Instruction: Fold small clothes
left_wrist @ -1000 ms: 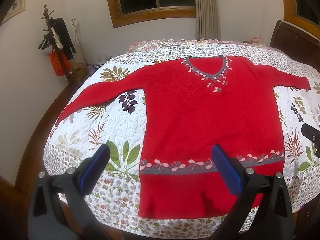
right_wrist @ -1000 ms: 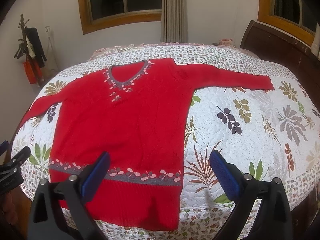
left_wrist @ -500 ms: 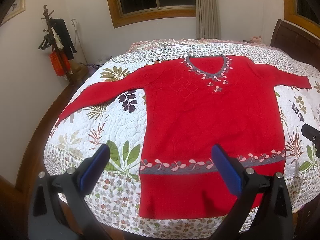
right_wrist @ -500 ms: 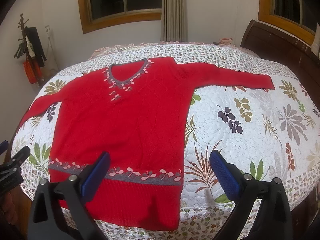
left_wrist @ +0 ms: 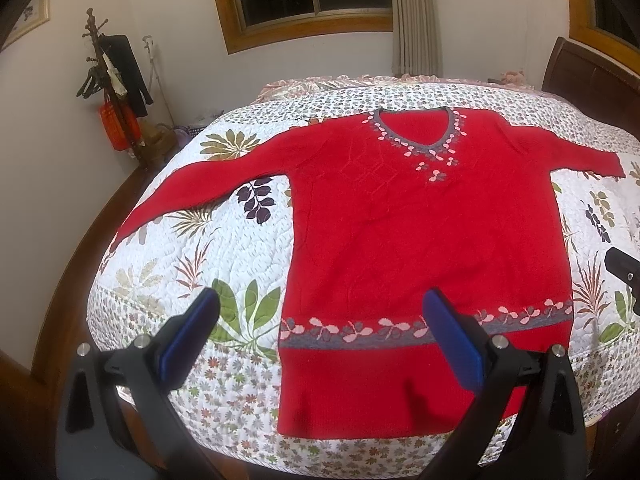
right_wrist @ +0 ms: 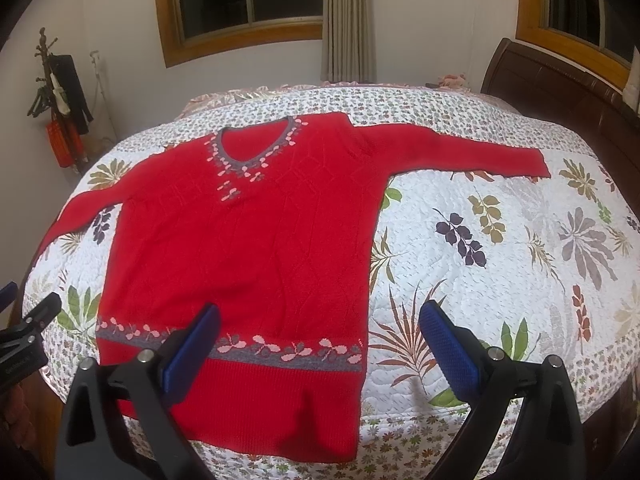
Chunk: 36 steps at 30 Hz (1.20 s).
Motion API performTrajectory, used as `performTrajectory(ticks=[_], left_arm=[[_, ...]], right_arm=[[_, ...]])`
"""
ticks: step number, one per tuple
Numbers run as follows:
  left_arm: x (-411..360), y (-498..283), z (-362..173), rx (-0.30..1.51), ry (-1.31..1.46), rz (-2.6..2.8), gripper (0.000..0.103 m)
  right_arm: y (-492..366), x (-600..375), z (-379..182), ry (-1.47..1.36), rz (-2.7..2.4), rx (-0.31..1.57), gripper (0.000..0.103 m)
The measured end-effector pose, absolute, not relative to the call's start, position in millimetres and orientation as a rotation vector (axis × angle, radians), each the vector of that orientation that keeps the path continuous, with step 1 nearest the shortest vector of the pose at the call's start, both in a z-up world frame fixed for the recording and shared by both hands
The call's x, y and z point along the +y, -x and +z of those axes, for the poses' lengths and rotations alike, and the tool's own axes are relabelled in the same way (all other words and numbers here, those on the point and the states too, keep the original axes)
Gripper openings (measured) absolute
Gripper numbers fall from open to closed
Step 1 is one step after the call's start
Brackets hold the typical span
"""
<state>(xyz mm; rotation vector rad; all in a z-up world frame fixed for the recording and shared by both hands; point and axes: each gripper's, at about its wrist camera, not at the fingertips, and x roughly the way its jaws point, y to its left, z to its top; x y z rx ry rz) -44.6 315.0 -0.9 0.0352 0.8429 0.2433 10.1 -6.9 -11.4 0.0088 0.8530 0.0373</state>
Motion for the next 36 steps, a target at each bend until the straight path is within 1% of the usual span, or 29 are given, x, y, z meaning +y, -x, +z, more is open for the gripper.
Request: performTrajectory(ticks=[25, 31, 36], left_arm=[[309, 36, -3, 0.853, -0.041, 0.235, 0.1], [295, 3, -3, 0.863, -0.045, 0.225, 0.1], [263, -52, -2, 0.876, -0.038, 0.189, 0.1]], right_arm=[[-19, -14, -14, -0.032, 0.062, 0.866, 0.099], [-55, -65, -9, -0.067, 0.069, 0.856, 0.099], [-112, -139, -3, -0.107, 0.018, 0.851, 0.099]])
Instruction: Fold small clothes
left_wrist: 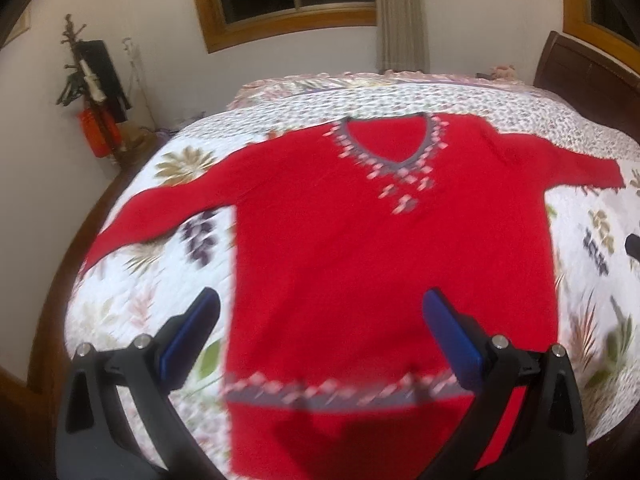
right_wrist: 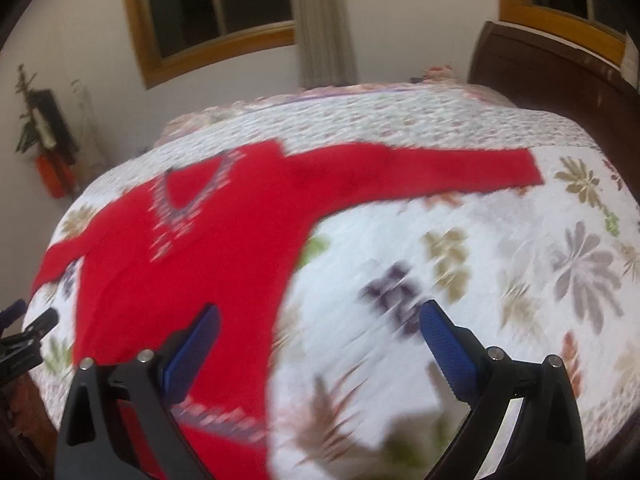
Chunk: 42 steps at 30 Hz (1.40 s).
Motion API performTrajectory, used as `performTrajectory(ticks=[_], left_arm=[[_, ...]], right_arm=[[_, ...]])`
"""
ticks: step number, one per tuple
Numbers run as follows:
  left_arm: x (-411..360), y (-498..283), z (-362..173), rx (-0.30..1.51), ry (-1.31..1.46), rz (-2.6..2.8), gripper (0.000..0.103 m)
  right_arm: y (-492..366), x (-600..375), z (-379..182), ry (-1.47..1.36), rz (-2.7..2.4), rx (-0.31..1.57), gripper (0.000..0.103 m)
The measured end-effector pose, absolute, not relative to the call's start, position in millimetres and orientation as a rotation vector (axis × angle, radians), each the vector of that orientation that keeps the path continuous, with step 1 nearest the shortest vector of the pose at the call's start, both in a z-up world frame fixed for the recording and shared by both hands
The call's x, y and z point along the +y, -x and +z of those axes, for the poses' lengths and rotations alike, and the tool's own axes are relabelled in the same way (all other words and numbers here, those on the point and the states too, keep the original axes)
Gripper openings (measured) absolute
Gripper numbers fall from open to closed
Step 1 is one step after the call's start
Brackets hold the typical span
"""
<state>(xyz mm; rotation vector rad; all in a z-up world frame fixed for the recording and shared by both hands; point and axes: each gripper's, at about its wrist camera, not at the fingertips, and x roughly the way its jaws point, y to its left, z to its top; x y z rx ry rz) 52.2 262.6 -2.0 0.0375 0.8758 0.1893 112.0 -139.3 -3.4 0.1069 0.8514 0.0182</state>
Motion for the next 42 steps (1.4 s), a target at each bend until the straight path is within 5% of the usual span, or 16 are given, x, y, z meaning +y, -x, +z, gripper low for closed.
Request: performTrajectory(ticks=[17, 29, 35, 38, 40, 42], left_arm=[[92, -282, -18, 0.884, -0.046, 0.115, 0.1], [81, -318, -45, 0.923, -0.054, 0.122, 0.1], [95, -327, -51, 0.937, -0.051, 0.156, 0.1], [93, -330, -52, 0.936, -0.06, 0.153, 0.1], [92, -330, -53, 0.934, -0.066, 0.153, 0.1], [93, -330, -56, 0.941, -0.068, 0.15, 0.1]], right_arm=[[-317, -392, -44, -0.15, -0.07, 1.063, 0.099], [-362, -479, -74, -0.242, -0.117, 1.141, 0.099], [-370, -498, -88, -0.3, -0.102, 1.132, 0.09], [-370, -500, -89, -0.238, -0.13, 1.114, 0.072], [-367, -497, -87, -0.163, -0.185, 1.105, 0.019], [-362, -505, -85, -0.205, -0.179, 1.091, 0.008]])
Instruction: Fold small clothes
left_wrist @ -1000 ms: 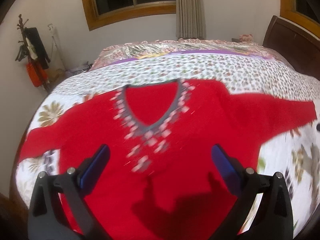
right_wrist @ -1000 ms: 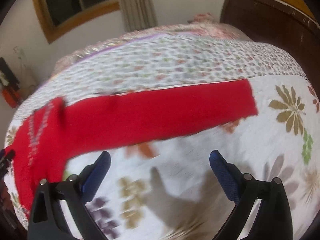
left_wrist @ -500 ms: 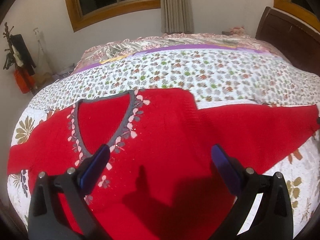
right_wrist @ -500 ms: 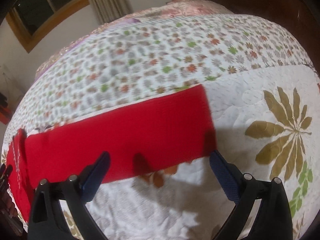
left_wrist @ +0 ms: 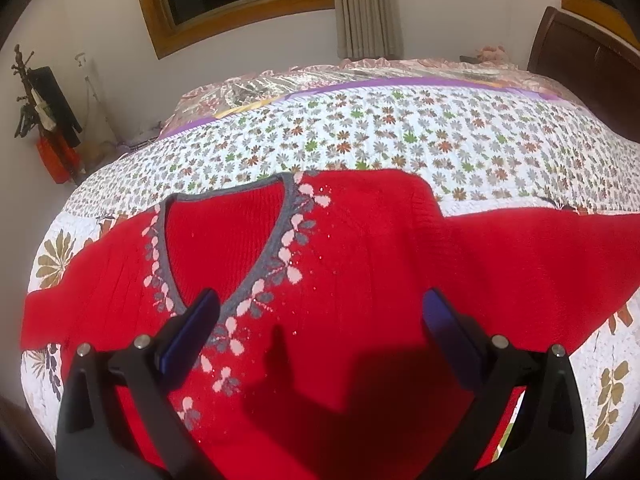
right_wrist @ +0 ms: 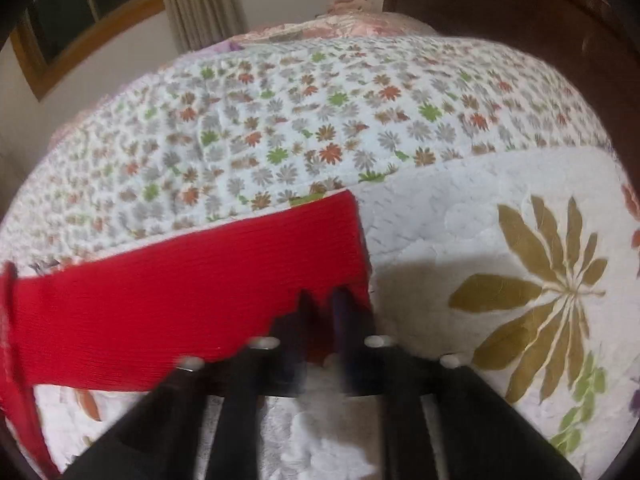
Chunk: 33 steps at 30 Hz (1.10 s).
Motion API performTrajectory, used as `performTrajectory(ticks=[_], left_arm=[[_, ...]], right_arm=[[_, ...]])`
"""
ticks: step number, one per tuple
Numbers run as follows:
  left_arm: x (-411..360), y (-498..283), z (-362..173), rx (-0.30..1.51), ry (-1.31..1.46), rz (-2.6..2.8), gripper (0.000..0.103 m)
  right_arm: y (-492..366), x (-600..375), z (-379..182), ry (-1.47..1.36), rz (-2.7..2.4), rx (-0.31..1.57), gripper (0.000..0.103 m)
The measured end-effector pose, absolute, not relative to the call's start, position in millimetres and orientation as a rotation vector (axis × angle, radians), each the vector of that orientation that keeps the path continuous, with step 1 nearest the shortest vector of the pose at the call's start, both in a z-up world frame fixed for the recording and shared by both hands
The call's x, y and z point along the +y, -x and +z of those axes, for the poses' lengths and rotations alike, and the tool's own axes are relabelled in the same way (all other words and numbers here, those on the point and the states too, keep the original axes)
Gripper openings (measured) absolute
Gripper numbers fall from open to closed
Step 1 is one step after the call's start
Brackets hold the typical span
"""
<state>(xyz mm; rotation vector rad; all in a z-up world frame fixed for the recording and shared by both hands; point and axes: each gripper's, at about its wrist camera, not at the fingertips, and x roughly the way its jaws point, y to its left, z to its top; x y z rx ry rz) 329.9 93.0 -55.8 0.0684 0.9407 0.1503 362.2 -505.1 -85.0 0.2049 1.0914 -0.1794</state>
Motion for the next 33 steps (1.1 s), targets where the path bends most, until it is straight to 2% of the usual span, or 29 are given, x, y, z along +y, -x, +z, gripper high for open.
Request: performTrajectory(ticks=[6, 14, 25, 26, 28, 33], left_arm=[[106, -327, -59, 0.958, -0.058, 0.163, 0.1], [141, -324, -55, 0.977, -0.017, 0.2, 0.1], [172, -307, -55, 0.992, 0.011, 0.194, 0.1], [174, -306, -56, 0.991, 0.014, 0.189, 0.1], [175, -304, -56, 0.992, 0.013, 0.179, 0.1], [168, -300, -59, 1.019, 0.025, 0.093, 0.1]], right_arm=[[-349, -471, -56, -0.174, -0.08, 1.001, 0.005], [-336, -340, -28, -0.003, 0.158, 0.967, 0.005], [-348, -138, -56, 0.109, 0.511, 1.029, 0.005], [-346, -129, -62, 0.113, 0.535, 1.048, 0.008], [-343, -115, -70, 0.141, 0.555, 1.082, 0.04], [-318, -139, -51, 0.127, 0.516, 1.042, 0.043]])
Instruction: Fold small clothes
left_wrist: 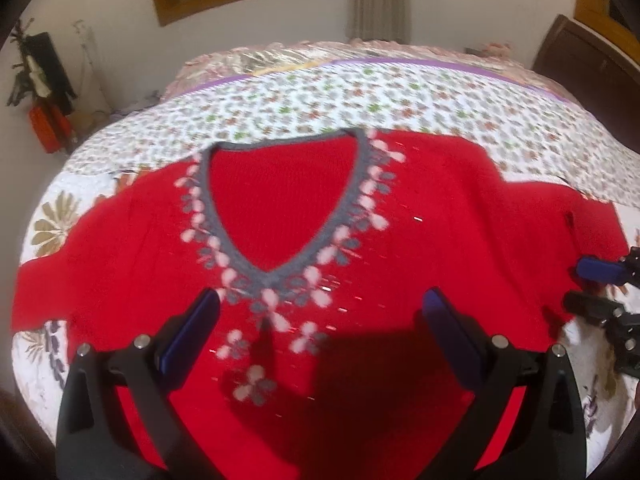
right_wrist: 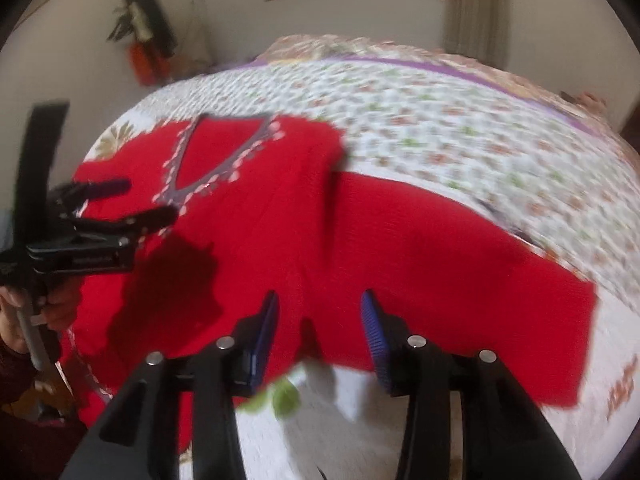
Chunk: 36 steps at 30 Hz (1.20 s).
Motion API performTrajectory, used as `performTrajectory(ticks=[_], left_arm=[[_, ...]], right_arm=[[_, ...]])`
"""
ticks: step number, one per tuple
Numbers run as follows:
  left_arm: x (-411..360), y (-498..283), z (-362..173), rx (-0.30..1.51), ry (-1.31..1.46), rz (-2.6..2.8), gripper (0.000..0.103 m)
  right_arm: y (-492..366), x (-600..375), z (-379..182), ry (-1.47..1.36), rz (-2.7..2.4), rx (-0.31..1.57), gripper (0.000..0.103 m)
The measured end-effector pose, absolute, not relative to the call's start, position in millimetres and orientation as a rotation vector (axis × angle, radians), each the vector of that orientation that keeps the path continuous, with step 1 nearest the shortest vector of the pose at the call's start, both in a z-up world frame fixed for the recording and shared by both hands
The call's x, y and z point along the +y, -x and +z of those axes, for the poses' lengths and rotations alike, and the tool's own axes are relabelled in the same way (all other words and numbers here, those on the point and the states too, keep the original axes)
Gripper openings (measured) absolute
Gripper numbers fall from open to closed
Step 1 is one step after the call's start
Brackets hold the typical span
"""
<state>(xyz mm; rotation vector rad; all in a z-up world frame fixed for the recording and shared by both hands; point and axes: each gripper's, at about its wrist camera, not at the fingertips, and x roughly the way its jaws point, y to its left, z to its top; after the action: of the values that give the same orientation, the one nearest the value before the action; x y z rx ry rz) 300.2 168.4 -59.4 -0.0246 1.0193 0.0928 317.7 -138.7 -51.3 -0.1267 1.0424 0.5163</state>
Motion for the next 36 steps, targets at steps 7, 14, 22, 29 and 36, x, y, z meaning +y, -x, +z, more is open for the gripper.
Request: performTrajectory(ticks=[7, 14, 22, 29, 36], left_arm=[[115, -307, -52, 1.037, 0.089, -0.108, 0.1], [29, -332, -59, 1.087, 0.111, -0.325, 0.1], [-17, -356, -85, 1.202, 0.187, -0.424, 0.092], [-33, -358, -86, 1.196, 0.154, -0.422, 0.058], [-10, -354, -70, 1.174, 0.208, -0.388, 0.008]], right_arm=[[-302, -241, -42, 0.008, 0.261, 1.017, 0.043], [-285, -306, -72, -0.122, 0.171, 1.035, 0.043], [-271, -318, -83, -0.118, 0.161, 1.014, 0.043], [-266, -317, -89, -0.119, 0.154, 1.005, 0.043], [-261, -318, -88, -0.13, 0.149, 0.996, 0.048]])
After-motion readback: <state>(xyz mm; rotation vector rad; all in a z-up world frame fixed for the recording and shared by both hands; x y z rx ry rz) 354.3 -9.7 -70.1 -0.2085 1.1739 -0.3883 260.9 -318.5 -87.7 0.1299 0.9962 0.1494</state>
